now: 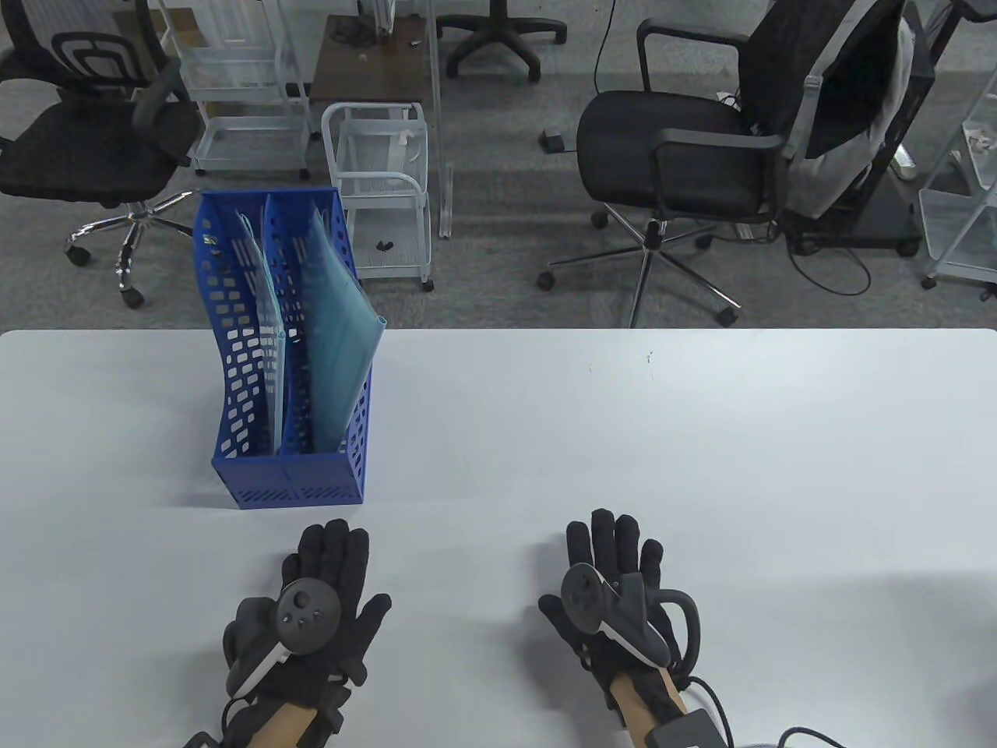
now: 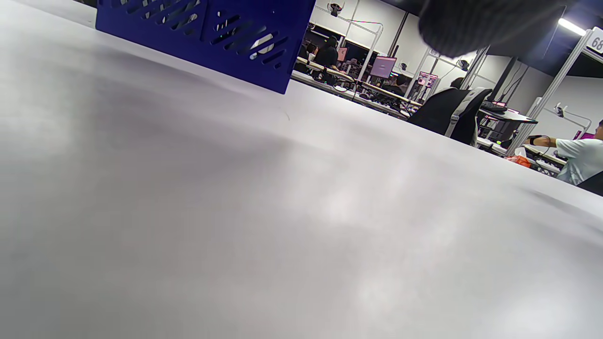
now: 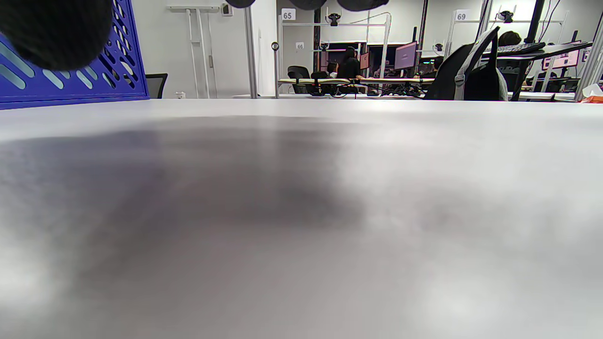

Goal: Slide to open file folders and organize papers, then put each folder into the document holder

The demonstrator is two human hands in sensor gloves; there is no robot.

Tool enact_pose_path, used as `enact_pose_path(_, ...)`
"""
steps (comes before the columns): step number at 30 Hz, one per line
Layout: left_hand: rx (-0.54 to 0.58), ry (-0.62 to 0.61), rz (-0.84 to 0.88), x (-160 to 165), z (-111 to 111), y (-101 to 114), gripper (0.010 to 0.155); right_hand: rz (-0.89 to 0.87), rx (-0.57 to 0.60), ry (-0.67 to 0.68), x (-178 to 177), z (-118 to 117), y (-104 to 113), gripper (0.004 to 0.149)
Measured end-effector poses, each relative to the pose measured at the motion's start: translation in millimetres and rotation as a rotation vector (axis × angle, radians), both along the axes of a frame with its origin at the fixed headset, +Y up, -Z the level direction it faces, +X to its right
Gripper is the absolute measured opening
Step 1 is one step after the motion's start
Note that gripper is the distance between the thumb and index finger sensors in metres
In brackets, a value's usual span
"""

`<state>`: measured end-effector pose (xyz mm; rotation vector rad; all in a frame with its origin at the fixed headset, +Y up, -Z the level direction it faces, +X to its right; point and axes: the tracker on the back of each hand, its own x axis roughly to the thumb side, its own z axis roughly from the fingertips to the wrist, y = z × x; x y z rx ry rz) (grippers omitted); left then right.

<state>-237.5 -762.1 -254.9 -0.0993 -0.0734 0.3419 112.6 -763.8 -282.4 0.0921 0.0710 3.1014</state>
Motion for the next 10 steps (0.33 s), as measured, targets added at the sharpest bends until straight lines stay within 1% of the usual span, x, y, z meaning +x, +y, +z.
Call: enact_pose_path(10,-0.004,0.012,-0.018,0.6,0.5,0.2,0.08,0.005,0.003,0.001,-0.2,0.3,0.0,0.094)
